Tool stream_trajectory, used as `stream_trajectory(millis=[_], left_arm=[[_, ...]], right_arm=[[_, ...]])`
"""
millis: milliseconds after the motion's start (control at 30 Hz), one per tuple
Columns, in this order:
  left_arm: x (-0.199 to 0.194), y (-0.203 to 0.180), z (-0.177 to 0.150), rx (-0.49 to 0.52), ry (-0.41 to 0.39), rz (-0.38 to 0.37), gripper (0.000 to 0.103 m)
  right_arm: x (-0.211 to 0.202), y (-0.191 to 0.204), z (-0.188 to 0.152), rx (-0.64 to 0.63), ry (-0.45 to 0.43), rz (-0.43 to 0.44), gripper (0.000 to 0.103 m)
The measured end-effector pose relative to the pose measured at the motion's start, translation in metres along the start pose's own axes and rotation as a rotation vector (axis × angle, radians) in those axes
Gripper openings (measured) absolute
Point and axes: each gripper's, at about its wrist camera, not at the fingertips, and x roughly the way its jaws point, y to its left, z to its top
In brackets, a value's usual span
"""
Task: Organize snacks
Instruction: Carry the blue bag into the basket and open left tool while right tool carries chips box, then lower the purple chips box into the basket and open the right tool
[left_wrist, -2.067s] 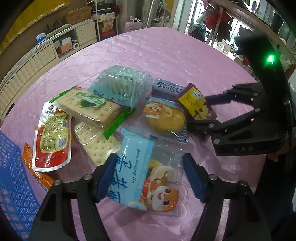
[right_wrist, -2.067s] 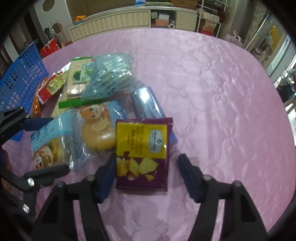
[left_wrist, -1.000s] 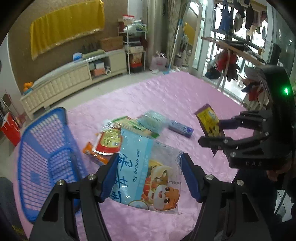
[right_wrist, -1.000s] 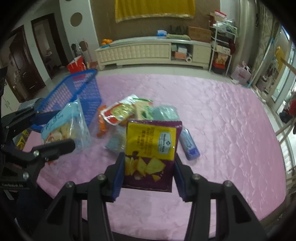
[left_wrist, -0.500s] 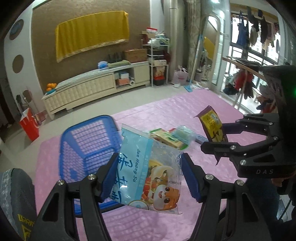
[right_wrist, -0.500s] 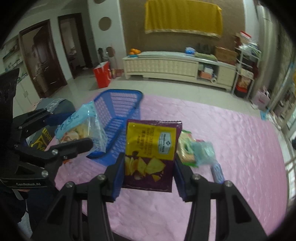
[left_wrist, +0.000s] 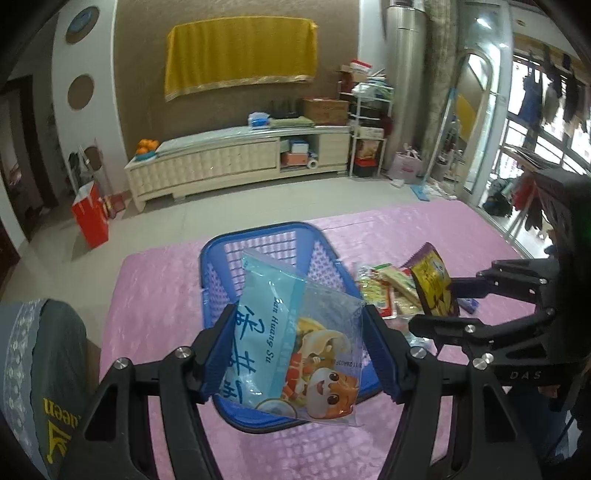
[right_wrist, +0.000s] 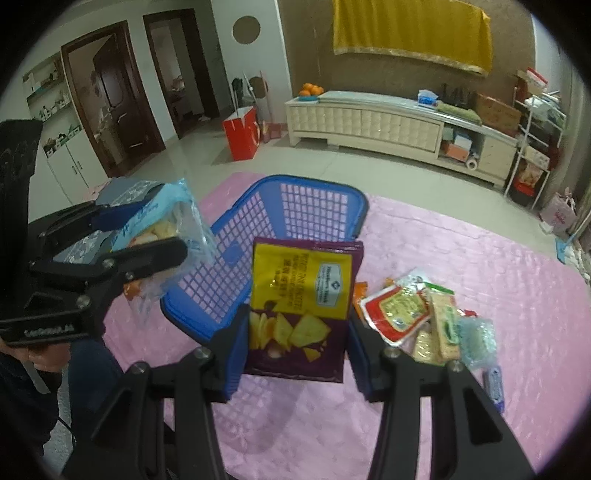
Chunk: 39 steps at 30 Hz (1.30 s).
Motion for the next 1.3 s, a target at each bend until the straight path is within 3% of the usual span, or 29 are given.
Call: stream_trajectory(millis=[500, 700, 1300], left_arm=[[0.05, 0.024, -0.024, -0.06, 0.091, -0.047, 0.065], [0.064, 0.027, -0.03, -0.073, 0.127, -0.023, 0.066], [0.054, 0.042, -0.009, -0.08, 0.077, 0.031, 0.068]], right_arm=[[0.037, 0.007, 0.007, -0.006, 0.075, 0.003, 0.053], [0.037, 0.006, 0.006, -0.005, 0.08, 0.004, 0.053], [0.055, -0.002, 0.033, -0.012, 0.065, 0.017, 0.053]])
